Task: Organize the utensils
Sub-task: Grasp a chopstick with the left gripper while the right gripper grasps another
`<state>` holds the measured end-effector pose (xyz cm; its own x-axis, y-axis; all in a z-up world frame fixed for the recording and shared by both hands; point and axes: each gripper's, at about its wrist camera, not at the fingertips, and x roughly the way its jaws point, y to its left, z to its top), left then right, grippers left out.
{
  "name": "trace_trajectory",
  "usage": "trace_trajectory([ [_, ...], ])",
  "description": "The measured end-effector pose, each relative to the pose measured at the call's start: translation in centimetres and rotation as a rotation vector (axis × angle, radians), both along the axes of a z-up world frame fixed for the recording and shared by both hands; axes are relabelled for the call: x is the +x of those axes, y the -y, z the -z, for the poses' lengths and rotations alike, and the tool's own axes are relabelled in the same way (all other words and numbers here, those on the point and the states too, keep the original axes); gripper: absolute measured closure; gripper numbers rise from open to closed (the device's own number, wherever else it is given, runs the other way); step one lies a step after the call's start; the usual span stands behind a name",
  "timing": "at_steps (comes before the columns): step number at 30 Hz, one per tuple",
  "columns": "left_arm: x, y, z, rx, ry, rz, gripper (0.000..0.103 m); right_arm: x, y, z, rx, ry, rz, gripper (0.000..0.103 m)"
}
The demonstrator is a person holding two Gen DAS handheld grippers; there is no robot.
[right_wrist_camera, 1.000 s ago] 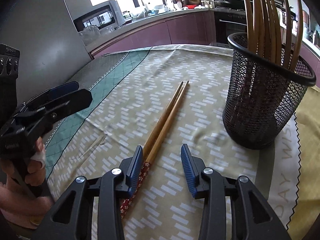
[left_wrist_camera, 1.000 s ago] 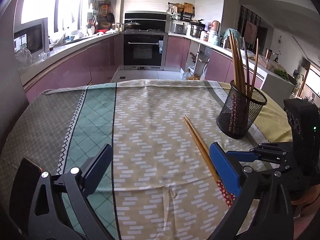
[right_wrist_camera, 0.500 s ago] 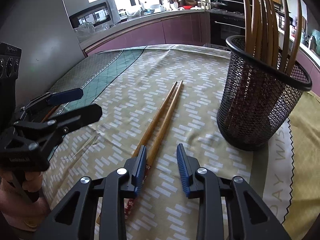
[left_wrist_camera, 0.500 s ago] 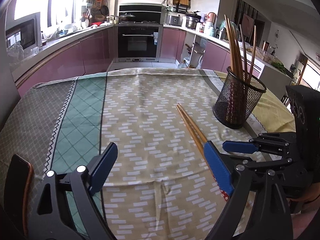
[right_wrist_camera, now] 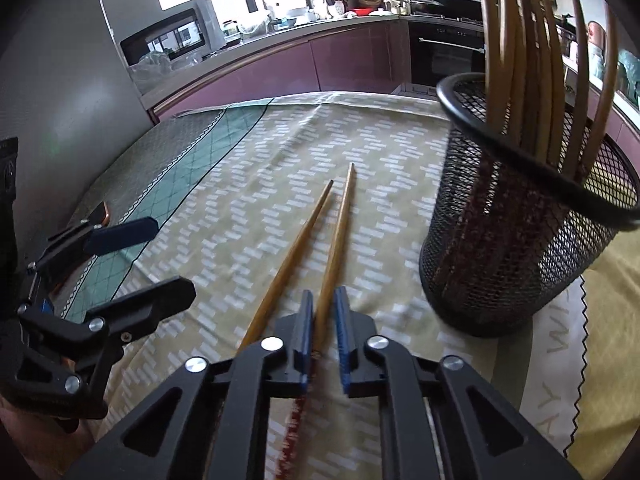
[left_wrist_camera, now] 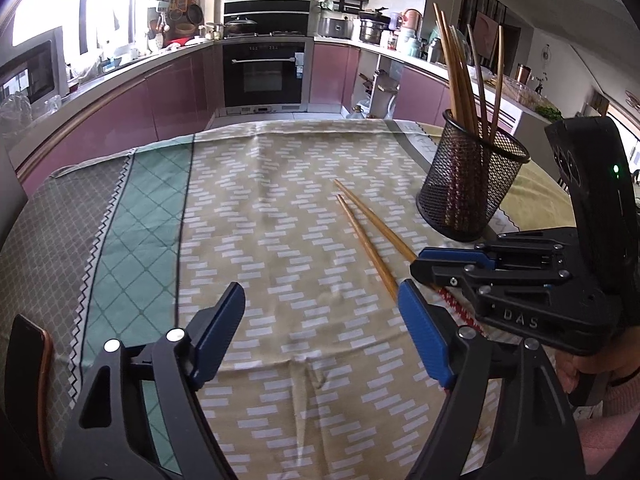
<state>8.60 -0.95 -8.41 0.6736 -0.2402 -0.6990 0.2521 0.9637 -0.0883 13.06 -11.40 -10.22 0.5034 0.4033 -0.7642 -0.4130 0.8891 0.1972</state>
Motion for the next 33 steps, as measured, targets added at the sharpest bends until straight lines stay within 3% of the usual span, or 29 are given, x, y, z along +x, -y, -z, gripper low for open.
trace_trajectory([
  [15,2.4,3.7,2.1,0.021,-0.107,0.096,0.052,-1.2,3.4,-0.2,0.052,-0.022,0.045,0.098],
  [22,3.3,4.4,2.3,0.031,-0.121,0.102,0.061,-1.0,2.7,0.0,-0.023,0.006,0.029,0.096],
  [28,4.2,4.7,2.3,0.050,-0.125,0.100,0.077,-0.1,1.2,0.0,-0.085,0.042,0.002,0.091],
  [33,4.9,4.7,2.4,0.040,-0.129,0.082,0.091,0.2,0.9,0.0,-0.081,0.044,0.000,0.096],
])
